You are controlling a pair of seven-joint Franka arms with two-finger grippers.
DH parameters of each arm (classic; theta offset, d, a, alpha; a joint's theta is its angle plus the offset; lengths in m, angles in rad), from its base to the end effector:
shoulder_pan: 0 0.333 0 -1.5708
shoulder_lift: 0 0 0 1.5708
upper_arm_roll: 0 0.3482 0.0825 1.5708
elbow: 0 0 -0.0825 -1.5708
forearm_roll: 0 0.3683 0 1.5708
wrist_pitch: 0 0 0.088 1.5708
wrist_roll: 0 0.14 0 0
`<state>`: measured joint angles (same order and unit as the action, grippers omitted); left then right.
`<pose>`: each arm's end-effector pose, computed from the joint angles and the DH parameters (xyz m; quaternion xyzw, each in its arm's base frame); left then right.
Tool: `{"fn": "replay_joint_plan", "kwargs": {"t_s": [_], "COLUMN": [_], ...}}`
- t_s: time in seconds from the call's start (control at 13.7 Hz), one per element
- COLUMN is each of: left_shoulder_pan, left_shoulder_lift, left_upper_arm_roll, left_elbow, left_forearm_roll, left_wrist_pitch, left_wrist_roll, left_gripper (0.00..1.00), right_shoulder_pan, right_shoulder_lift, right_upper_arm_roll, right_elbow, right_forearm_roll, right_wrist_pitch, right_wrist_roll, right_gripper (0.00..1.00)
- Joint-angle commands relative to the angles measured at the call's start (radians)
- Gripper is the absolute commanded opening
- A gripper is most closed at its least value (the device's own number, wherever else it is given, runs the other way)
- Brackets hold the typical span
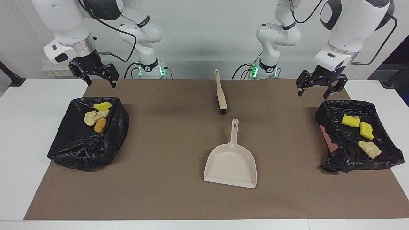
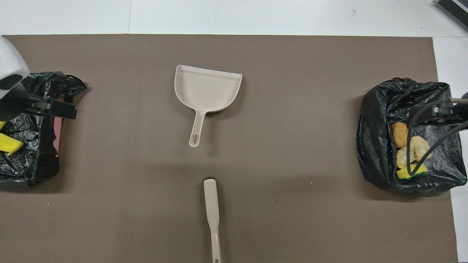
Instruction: Sweep and dump trash in bin
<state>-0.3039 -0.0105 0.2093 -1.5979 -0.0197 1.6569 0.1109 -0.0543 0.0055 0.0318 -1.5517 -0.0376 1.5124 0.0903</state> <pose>0.5434 -0.0535 0.6248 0.9941 -0.1020 0.0347 0.0106 0.5329 -0.0175 0.6245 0.9979 -0.0570 -0.0217 0.0194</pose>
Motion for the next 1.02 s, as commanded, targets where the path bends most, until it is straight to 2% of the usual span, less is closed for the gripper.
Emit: {"fn": "replay_joint_plan", "kwargs": {"t_s": [0.0,0.29,0.95], "left_shoulder_pan": [0.031,0.062,0.057], "left_shoulder_lift": [-0.003,-0.002,-0.025], "left_upper_arm_roll": [-0.007,-0.007,-0.018], "left_elbow": [0.007,0.010,-0.005], "left_forearm_roll": [-0.002,-0.003,0.004], "left_wrist_pitch": [-0.020,-0.019,-0.062], "left_wrist_roll": [0.027,0.033,0.038], "left_gripper": [1.00,1.00,1.00], "right_shoulder_pan": [-0.004,-0.006,-0.006], "right_shoulder_lift": [-0.027,-0.027,-0.028], "right_upper_arm_roll": [-0.006,-0.006,-0.006], "right_elbow": [-0.031,-0.031,-0.033], "right_forearm_roll": [0.022,0.022,0.022], "right_wrist_pitch": [0.006,0.005,0.005], "right_wrist_roll": [-0.012,-0.012,-0.017], "right_gripper": [1.00,1.00,1.00]}}
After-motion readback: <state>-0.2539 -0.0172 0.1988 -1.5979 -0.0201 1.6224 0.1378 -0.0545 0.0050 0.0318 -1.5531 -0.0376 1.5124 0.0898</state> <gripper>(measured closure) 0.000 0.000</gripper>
